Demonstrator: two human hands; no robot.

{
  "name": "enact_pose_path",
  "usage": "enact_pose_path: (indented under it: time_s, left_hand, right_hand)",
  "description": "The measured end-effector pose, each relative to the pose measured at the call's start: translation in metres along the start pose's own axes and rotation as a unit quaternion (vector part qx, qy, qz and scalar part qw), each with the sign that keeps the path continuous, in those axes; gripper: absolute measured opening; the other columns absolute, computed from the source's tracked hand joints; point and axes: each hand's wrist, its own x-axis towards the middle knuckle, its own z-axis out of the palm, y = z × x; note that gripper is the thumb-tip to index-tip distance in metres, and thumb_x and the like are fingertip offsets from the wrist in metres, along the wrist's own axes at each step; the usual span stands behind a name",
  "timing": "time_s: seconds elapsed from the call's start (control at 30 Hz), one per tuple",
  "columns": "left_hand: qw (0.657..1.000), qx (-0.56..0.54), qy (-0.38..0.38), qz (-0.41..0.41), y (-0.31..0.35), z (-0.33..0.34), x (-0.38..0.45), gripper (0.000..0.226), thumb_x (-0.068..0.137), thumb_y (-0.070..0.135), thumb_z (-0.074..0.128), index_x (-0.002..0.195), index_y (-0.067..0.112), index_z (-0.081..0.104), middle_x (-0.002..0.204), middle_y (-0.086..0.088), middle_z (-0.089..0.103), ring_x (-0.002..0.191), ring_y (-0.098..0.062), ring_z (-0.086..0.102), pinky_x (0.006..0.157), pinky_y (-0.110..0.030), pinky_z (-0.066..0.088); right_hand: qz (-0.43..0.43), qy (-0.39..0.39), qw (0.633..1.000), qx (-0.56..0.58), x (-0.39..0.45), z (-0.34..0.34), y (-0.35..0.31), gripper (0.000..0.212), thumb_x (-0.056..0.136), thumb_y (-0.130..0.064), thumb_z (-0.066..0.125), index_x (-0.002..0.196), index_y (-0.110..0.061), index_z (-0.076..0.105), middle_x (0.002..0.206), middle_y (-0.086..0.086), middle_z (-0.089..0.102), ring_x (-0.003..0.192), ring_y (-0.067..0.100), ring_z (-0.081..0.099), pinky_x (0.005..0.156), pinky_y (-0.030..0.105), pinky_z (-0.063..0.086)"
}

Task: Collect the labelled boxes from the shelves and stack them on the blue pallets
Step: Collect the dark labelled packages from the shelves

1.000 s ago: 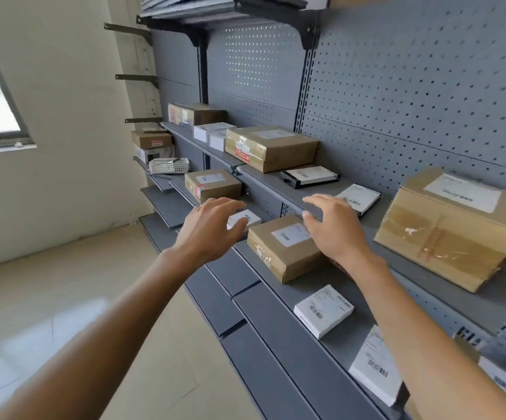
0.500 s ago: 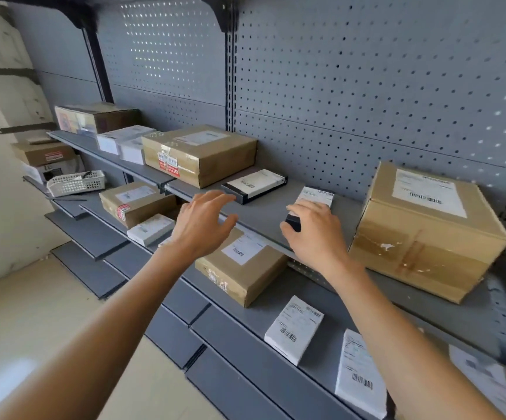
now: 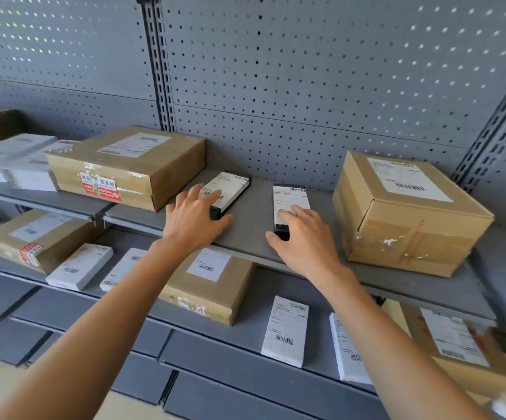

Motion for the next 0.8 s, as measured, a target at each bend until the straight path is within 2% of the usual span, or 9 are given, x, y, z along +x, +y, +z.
enact_pose_path:
  time_s: [0.1, 0.3, 0.47, 0.6, 0.67, 0.8]
  left_hand:
    - [1.0, 0.007, -0.024, 0.006, -0.005, 0.003, 0.007, 0.072, 0.088, 0.068, 0.052, 0.152, 0.038, 0.038, 0.161, -0.006, 0.029, 0.141, -0.038, 0.035, 0.111, -0.056, 0.032]
    - [0.999, -0.04, -0.012, 0.034, -0.016, 0.004, 0.014, 0.056, 0.093, 0.049, 0.057, 0.146, 0.037, 0.048, 0.157, -0.006, 0.038, 0.137, -0.037, 0.038, 0.111, -0.05, 0.036]
    - [0.996, -0.075, -0.002, 0.05, -0.023, -0.001, 0.01, 0.053, 0.095, 0.045, 0.057, 0.147, 0.035, 0.05, 0.158, -0.003, 0.036, 0.139, -0.033, 0.034, 0.109, -0.046, 0.039]
    - [0.994, -0.09, 0.01, 0.065, -0.03, -0.006, 0.007, 0.052, 0.095, 0.046, 0.058, 0.146, 0.036, 0.051, 0.158, -0.002, 0.037, 0.138, -0.032, 0.035, 0.107, -0.047, 0.043]
    - [0.992, -0.102, 0.026, 0.072, -0.032, -0.011, 0.005, 0.051, 0.095, 0.046, 0.059, 0.145, 0.035, 0.052, 0.158, -0.001, 0.038, 0.138, -0.032, 0.035, 0.106, -0.048, 0.044]
    - [0.987, -0.123, 0.054, 0.092, -0.033, -0.024, 0.001, 0.05, 0.096, 0.045, 0.058, 0.145, 0.034, 0.053, 0.157, -0.001, 0.038, 0.137, -0.031, 0.035, 0.108, -0.047, 0.042]
  right_hand:
    - [0.025, -0.005, 1.0, -0.009, 0.001, 0.003, -0.006, 0.053, 0.096, -0.049, 0.052, 0.139, -0.018, 0.052, 0.146, 0.005, 0.046, 0.138, 0.028, 0.034, 0.102, 0.047, 0.04]
    - [0.049, 0.029, 0.998, 0.011, 0.003, 0.013, -0.012, 0.037, 0.095, -0.034, 0.056, 0.126, -0.015, 0.062, 0.13, 0.002, 0.056, 0.129, 0.027, 0.042, 0.094, 0.046, 0.044]
    - [0.038, 0.095, 0.994, 0.029, 0.002, 0.016, -0.017, 0.019, 0.091, -0.026, 0.058, 0.1, -0.016, 0.07, 0.098, -0.004, 0.063, 0.108, 0.023, 0.052, 0.077, 0.036, 0.044]
    - [0.022, 0.145, 0.989, 0.019, 0.001, 0.014, -0.023, 0.015, 0.086, -0.026, 0.053, 0.079, -0.017, 0.064, 0.076, -0.008, 0.054, 0.087, 0.02, 0.05, 0.075, 0.041, 0.05]
    - [0.014, 0.172, 0.985, 0.018, 0.0, 0.01, -0.027, 0.017, 0.085, -0.028, 0.051, 0.077, -0.017, 0.061, 0.075, -0.007, 0.053, 0.086, 0.019, 0.048, 0.076, 0.041, 0.05]
    - [-0.003, 0.222, 0.975, 0.03, -0.004, -0.005, -0.033, 0.018, 0.089, -0.028, 0.051, 0.086, -0.014, 0.063, 0.085, -0.005, 0.059, 0.098, 0.022, 0.052, 0.08, 0.045, 0.051]
